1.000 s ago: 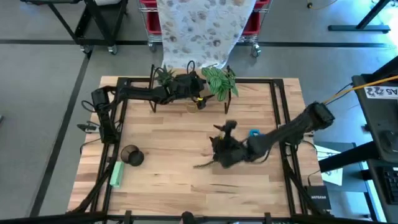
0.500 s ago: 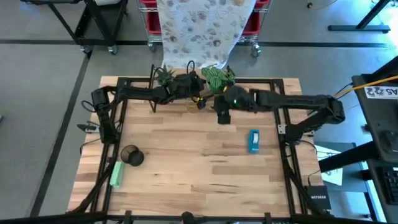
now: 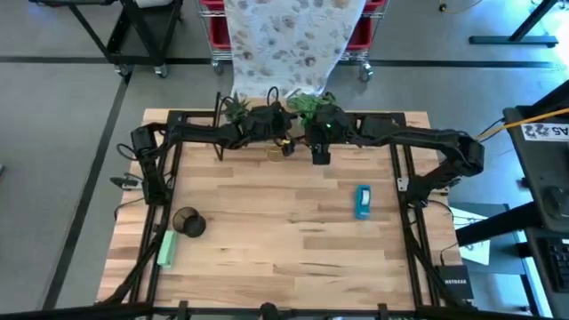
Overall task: Stock shelves
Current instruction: Put the potted plant on the shelf, then move the blue tape dispenser under the desk shelf
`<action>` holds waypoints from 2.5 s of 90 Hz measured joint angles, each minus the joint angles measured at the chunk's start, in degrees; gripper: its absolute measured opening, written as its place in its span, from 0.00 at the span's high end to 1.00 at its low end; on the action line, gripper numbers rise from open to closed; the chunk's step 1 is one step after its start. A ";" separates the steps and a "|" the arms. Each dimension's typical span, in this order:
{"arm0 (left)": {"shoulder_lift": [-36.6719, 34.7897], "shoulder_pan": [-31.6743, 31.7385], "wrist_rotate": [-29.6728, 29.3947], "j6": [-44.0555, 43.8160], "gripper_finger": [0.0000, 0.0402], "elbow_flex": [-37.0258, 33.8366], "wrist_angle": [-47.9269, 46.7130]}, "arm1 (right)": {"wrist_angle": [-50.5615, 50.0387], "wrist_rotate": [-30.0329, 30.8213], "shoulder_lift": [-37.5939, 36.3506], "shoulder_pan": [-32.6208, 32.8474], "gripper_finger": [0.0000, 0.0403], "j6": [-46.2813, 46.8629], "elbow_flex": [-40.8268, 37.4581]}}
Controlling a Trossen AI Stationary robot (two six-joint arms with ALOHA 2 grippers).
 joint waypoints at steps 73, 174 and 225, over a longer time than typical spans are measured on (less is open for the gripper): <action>-1.25 -2.99 -4.63 3.78 0.16 -0.17 -0.17 | -10.97 4.69 0.68 3.76 0.34 11.82 3.45; -22.00 -14.93 -3.49 2.92 0.16 0.04 -21.96 | -2.64 8.10 1.40 12.59 0.34 7.59 3.43; -27.04 -17.81 -21.18 -10.95 0.16 -15.21 -27.97 | 6.11 21.59 1.31 27.18 0.34 23.85 -8.46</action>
